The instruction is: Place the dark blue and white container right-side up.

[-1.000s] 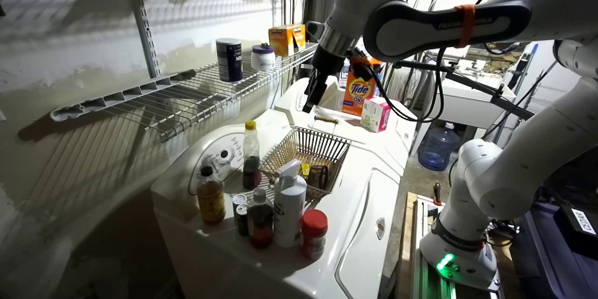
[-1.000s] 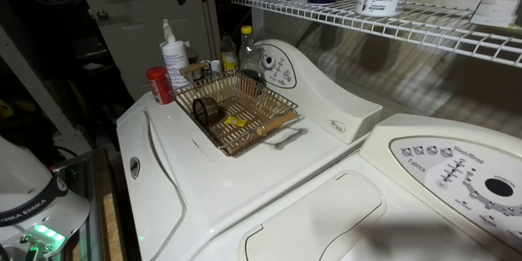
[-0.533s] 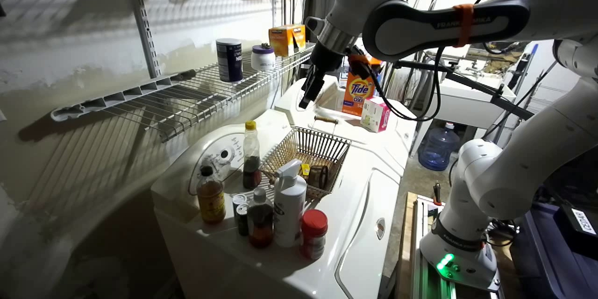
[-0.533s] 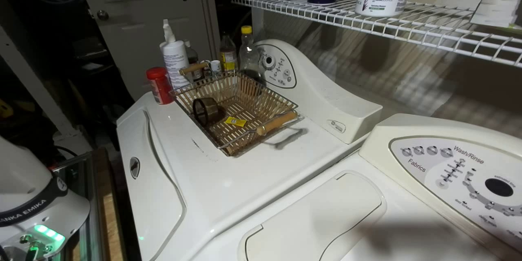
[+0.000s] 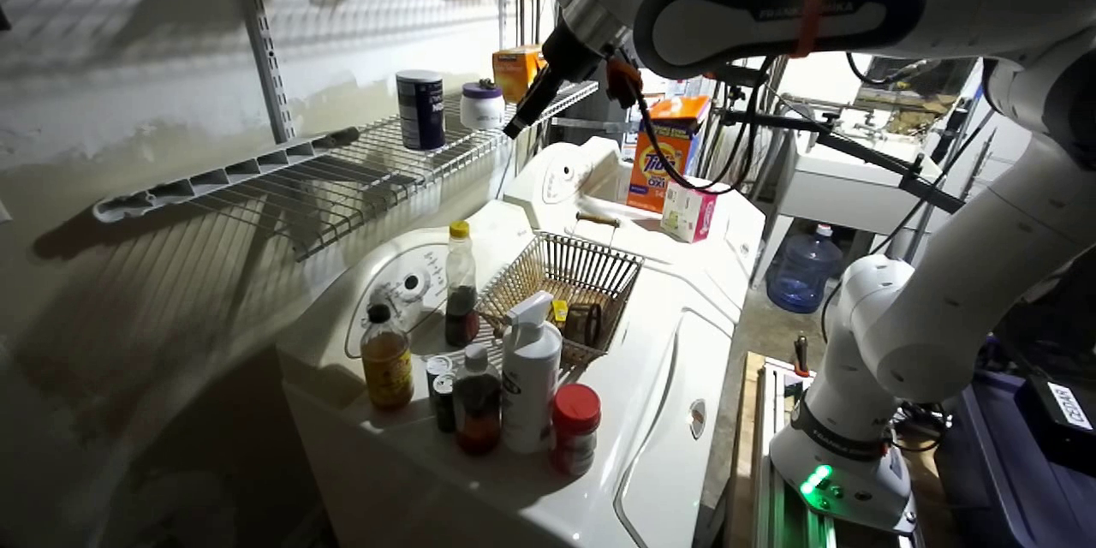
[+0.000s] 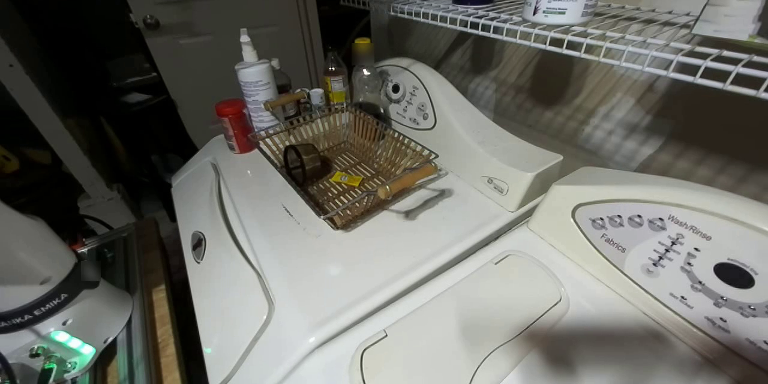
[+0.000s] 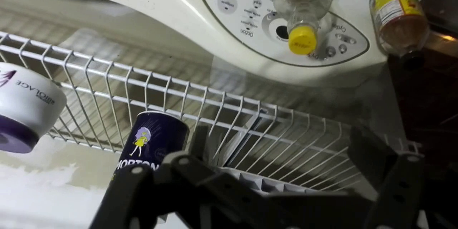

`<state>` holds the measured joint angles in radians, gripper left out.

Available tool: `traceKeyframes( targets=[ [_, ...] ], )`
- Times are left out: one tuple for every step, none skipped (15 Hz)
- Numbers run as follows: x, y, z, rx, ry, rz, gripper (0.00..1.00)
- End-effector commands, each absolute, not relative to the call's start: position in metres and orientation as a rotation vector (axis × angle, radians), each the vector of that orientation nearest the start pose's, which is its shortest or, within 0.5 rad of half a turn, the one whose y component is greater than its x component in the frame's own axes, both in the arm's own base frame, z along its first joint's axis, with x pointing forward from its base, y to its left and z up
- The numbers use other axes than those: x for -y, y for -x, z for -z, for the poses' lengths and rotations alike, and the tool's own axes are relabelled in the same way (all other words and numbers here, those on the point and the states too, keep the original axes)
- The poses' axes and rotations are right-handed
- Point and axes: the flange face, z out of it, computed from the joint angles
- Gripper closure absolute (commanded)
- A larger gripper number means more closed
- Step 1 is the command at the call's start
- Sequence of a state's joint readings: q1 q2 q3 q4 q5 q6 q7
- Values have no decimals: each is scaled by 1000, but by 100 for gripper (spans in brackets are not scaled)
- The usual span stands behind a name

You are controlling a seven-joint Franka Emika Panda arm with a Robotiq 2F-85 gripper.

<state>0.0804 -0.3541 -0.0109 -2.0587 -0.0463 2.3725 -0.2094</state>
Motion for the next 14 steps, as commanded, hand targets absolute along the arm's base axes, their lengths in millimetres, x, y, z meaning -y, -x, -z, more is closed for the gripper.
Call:
traceKeyframes(
  targets=[
    [-25,-542,-672,366,2971,1080,0],
    [-22,-551,-674,340,2965,1087,0],
    [-18,-562,-676,314,2959,1100,0],
    [-15,-571,-678,303,2951,1105,0],
    [-11,-581,-680,296,2939,1135,0],
    [-6,-590,-682,274,2940,1152,0],
    [-2,-598,-683,257,2939,1169,0],
    [3,-606,-684,236,2946,1182,0],
    [6,-613,-684,221,2949,1183,0],
    [10,-619,-684,206,2951,1195,0],
    [14,-625,-684,191,2953,1198,0],
    [17,-630,-684,177,2952,1201,0],
    [19,-634,-684,162,2952,1204,0],
    [22,-638,-685,145,2949,1208,0]
  ],
)
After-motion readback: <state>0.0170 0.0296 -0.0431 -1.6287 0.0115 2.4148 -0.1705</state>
